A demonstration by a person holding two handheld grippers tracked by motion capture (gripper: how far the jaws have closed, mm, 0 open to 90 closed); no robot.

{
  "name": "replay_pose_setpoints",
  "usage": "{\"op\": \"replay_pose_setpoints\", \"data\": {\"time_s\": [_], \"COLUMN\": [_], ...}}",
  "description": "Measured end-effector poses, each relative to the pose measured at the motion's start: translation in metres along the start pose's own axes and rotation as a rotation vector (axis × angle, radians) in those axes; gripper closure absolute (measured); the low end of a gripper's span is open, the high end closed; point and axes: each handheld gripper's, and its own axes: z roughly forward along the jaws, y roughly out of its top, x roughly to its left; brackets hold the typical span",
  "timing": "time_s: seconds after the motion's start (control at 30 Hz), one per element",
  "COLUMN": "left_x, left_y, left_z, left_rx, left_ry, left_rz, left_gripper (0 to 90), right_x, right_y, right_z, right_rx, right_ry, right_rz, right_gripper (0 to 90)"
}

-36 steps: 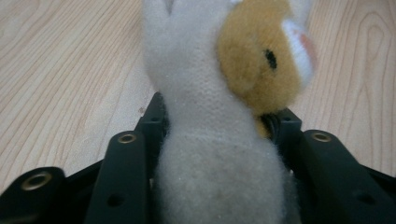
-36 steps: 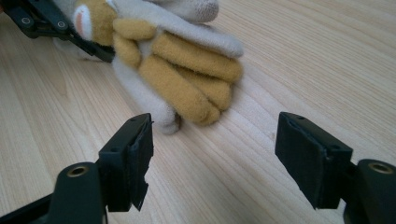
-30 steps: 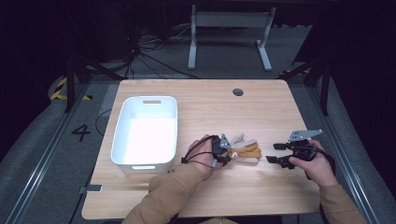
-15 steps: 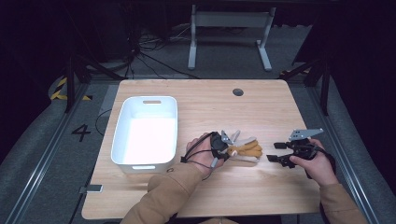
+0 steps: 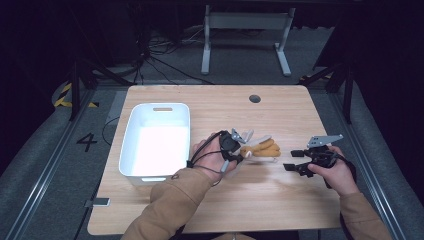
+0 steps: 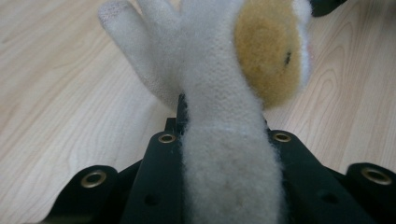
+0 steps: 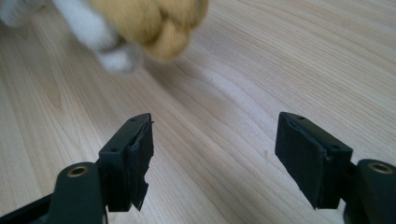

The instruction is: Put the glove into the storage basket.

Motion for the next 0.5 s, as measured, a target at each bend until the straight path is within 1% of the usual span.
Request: {"op": "replay_pose_setpoints", "data": {"time_s": [0.03, 0.1, 0.13, 0.17, 0.27, 0.3, 0.33, 0.4, 0.5], "left_x": [0.000, 0.003, 0.005, 0.005, 0.008, 0.010, 0.013, 0.014, 0.019], "left_y": [0.001, 0.004, 0.006, 0.006, 0.007, 0.008, 0.007, 0.007, 0.006], "left_z": [-0.003, -0.011, -0.019, -0.019, -0.030, -0.035, -0.042, -0.045, -0.058], "left_rx": [-0.003, -0.015, -0.028, -0.028, -0.038, -0.037, -0.044, -0.044, -0.053], "left_ry": [0.002, 0.010, 0.023, 0.023, 0.038, 0.044, 0.055, 0.060, 0.083], "left_rz": [-0.005, -0.009, -0.018, -0.018, -0.034, -0.042, -0.060, -0.064, -0.090], "left_gripper": [76.4, 76.4, 76.4, 76.4, 76.4, 76.4, 76.4, 76.4, 76.3], "right_x": [-0.001, -0.001, -0.002, -0.002, -0.004, -0.004, -0.004, -0.005, -0.004], "right_y": [0.001, 0.002, 0.003, 0.003, 0.006, 0.007, 0.010, 0.011, 0.015], "right_z": [0.001, 0.002, 0.004, 0.004, 0.008, 0.009, 0.012, 0.014, 0.019], "right_rx": [-0.001, 0.002, 0.000, 0.000, 0.003, 0.001, -0.001, -0.005, -0.014], "right_ry": [0.004, 0.006, 0.016, 0.016, 0.022, 0.024, 0.028, 0.032, 0.035], "right_rz": [-0.005, 0.001, 0.004, 0.004, -0.003, -0.003, -0.012, -0.015, -0.008], "right_gripper": [28.2, 28.9, 29.3, 29.3, 27.2, 27.2, 26.0, 25.9, 26.5]}}
